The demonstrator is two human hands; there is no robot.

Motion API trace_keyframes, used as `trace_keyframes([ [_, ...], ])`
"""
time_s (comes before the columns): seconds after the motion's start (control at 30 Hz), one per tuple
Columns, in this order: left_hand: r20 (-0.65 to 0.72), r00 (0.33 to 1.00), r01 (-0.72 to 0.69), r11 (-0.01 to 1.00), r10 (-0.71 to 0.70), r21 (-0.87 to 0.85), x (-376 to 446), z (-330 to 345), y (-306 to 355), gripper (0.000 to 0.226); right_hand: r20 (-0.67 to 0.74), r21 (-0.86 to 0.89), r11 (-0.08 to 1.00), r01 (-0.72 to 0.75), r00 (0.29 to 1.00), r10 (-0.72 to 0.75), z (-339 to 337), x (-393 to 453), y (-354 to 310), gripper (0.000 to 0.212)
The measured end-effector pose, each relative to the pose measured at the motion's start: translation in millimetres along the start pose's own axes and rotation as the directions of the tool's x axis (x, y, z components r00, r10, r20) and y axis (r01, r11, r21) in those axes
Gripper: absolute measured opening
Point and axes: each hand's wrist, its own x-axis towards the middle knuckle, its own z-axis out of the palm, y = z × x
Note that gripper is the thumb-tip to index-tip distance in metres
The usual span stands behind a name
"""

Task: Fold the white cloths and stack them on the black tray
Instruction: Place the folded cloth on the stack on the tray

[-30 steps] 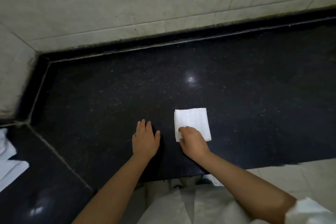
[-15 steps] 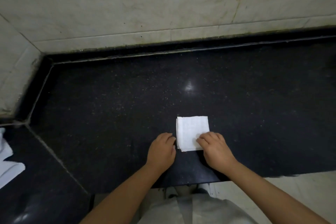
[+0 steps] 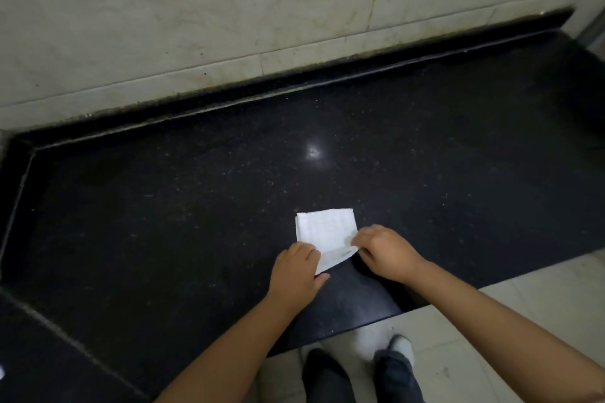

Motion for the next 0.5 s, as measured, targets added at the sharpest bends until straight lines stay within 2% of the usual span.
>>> trace_keyframes([
  [0.03, -0.047, 0.998, -0.030, 0.999, 0.030, 0.015, 1, 0, 2, 0.016, -0.007, 0.043, 0.999, 0.003, 1.000, -0.002, -4, -6, 1, 0.029],
  [0.1, -0.163, 0.979, -0.120, 0.992, 0.125, 0.039, 4, 2, 12, 0.019, -0.045, 0.093, 0.996, 0.009, 0.999, -0.005, -8, -23, 7, 0.026],
  [0.17, -0.315, 0.932, -0.176, 0.983, 0.181, 0.046, 13, -4, 30, 0.016, -0.133, 0.146, 0.989, -0.007, 0.991, 0.026, -17, -46, 25, 0.026],
  [0.23, -0.390, 0.875, -0.274, 0.957, 0.288, 0.092, 31, -19, 58, 0.009, -0.216, 0.193, 0.981, -0.033, 0.973, 0.075, -31, -76, 49, 0.025],
  [0.3, -0.330, 0.874, -0.326, 0.934, 0.356, 0.143, 55, -38, 100, 0.010, -0.278, 0.228, 0.972, -0.059, 0.953, 0.123, -49, -109, 81, 0.023],
  [0.37, -0.218, 0.889, -0.368, 0.911, 0.404, 0.187, 79, -56, 155, 0.024, -0.349, 0.250, 0.963, -0.102, 0.918, 0.188, -70, -150, 119, 0.021],
  [0.5, -0.068, 0.877, -0.466, 0.876, 0.476, 0.128, 122, -73, 290, 0.031, -0.441, 0.286, 0.941, -0.180, 0.847, 0.296, -113, -253, 199, 0.018],
])
